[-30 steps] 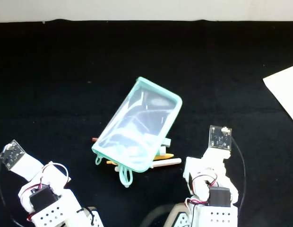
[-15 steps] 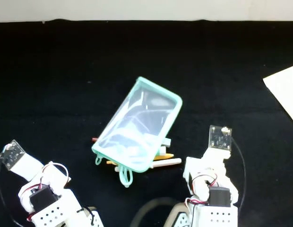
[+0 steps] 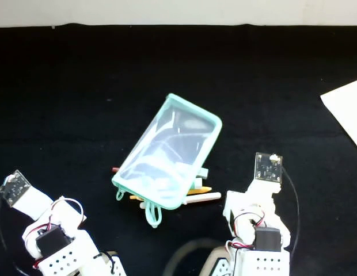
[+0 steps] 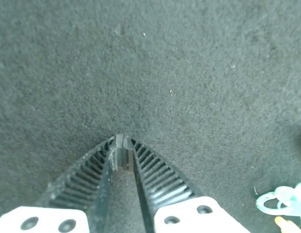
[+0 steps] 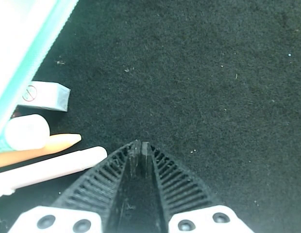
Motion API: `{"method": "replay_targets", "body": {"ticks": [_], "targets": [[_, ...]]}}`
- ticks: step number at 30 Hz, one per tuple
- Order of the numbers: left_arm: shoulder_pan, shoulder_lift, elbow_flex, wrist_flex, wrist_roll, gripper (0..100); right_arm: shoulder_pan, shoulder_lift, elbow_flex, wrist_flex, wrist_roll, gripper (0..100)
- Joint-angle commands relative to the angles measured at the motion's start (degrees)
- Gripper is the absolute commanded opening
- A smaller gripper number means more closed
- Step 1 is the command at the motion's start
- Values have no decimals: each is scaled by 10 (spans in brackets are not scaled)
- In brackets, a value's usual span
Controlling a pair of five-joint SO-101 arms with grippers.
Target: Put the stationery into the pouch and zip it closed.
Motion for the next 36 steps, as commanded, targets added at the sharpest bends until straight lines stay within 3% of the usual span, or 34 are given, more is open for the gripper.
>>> {"method": "replay_targets", "body": {"ticks": [1, 28, 36], "targets": [[-7, -1, 7, 4, -4, 10, 8, -6, 73, 3, 1, 8], [-6, -1, 7, 6, -4, 11, 6, -6, 74, 2, 1, 8], [-5, -1, 7, 6, -4, 12, -36, -6, 73, -36, -2, 8]]}}
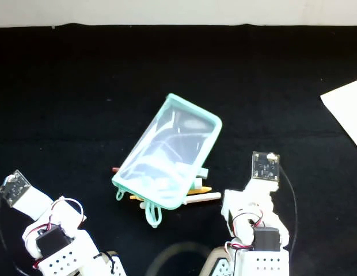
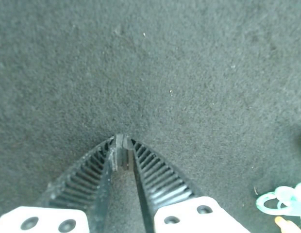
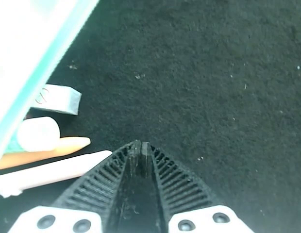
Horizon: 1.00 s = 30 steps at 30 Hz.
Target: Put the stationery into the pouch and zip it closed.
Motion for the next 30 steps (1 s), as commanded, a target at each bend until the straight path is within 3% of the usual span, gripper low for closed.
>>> {"method": "replay_targets", "body": {"ticks": [1, 5, 11, 14, 17, 20, 25, 30], "targets": [[-5, -1, 7, 6, -4, 13, -28, -6, 73, -17, -2, 8], [7, -1, 7, 6, -4, 11, -108, -6, 73, -36, -2, 8], [2, -2, -29, -28, -5, 13, -269, -7, 73, -186, 1, 8], [3, -2, -143, -18, -4, 14, -277, -7, 69, -285, 1, 8], [4, -1, -316, 80, -4, 14, -244, -6, 22, -324, 11, 12], [4, 5, -469, 187, -4, 14, -206, -5, -62, -267, 76, 13], [-35, 108, -679, 247, -4, 14, -175, -3, -292, -65, 145, 23], [-70, 310, -856, 256, -4, 14, -223, 91, -542, 145, 184, 184]]}}
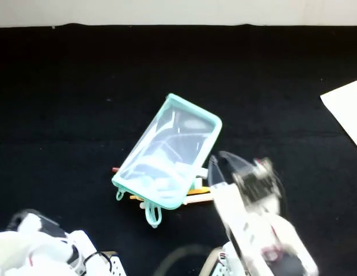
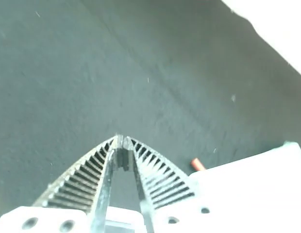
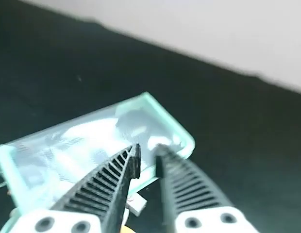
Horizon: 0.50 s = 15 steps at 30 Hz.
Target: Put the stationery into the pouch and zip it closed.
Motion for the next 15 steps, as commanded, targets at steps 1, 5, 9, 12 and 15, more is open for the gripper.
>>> {"method": "replay_targets", "body": {"ticks": [1, 5, 9, 12, 15], "targets": [[-16, 159, -124, 5, -3, 14, -52, 123, -198, 161, 16, 193], [-15, 261, -153, 6, -4, 14, -175, 372, -324, 288, 11, 193], [-15, 267, -87, 5, -59, 28, -295, 570, -368, 285, -25, 197], [-18, 266, 5, 4, -142, 108, -369, 680, -378, 249, -22, 199], [-16, 256, 100, 4, -150, 171, -396, 768, -379, 179, 8, 215]]}}
